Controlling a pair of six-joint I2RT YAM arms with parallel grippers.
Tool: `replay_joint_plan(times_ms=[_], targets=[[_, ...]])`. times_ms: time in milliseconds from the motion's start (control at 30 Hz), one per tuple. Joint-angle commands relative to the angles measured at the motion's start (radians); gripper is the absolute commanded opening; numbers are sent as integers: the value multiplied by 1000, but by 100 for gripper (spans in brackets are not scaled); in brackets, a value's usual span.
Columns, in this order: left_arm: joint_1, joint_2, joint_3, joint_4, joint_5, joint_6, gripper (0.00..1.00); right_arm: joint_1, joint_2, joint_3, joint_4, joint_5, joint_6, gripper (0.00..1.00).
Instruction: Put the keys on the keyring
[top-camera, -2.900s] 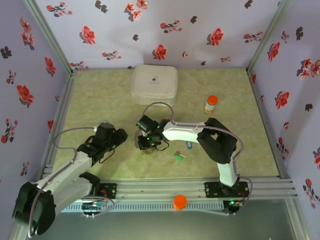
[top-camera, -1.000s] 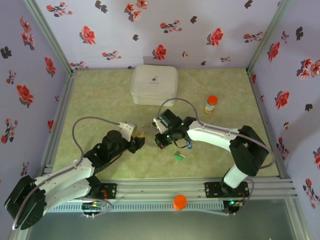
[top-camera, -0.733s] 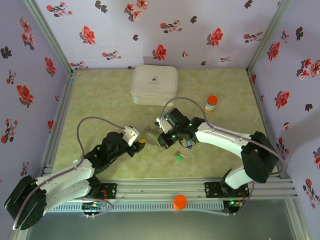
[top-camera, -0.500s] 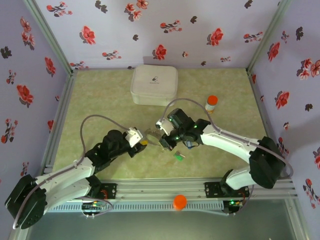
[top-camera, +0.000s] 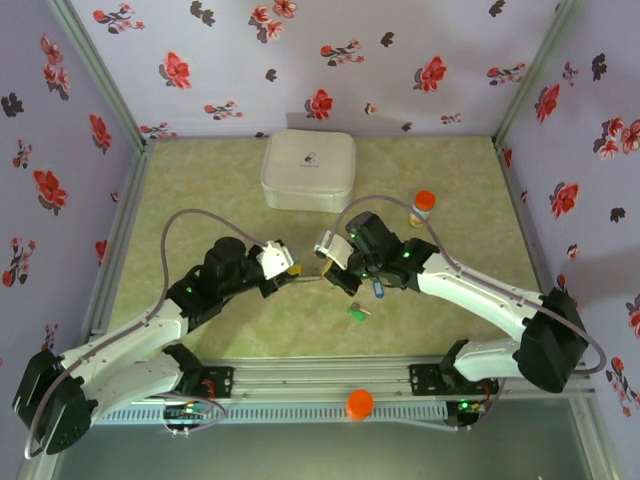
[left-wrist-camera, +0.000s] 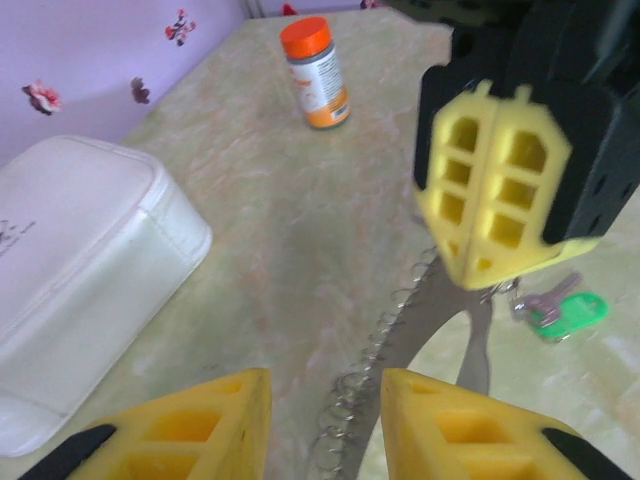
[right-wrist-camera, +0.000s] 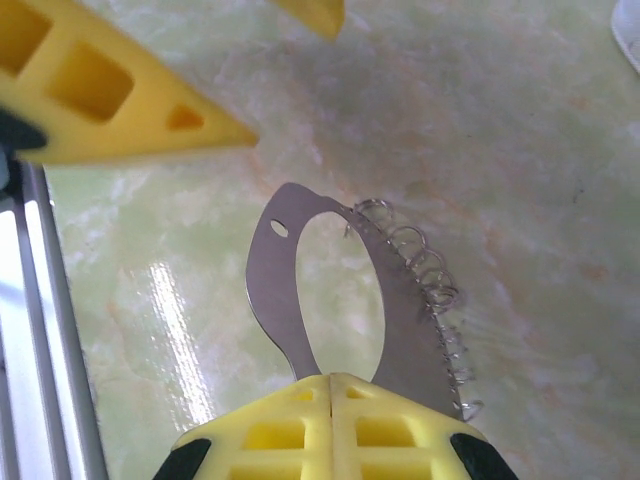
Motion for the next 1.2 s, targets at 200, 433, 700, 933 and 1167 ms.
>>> replay_joint_plan(times_ms=[200,433,700,933,1167], targets=[[21,44,68,-51,-38,162,36,-20,-19,27,50,-55,-140,0],[19,90,31,-52,103,148,33,-21,-14,24,73,-113,-141,0],[14,123,-24,45,231,81,27,-22,-1,32,93,-190,-145,0],[8,152,-46,131,319,-6,25,-21,26,64,84,-231,-144,0],[6,183,-63,205,357,-69,26,-21,30,68,105,-283,-122,0]])
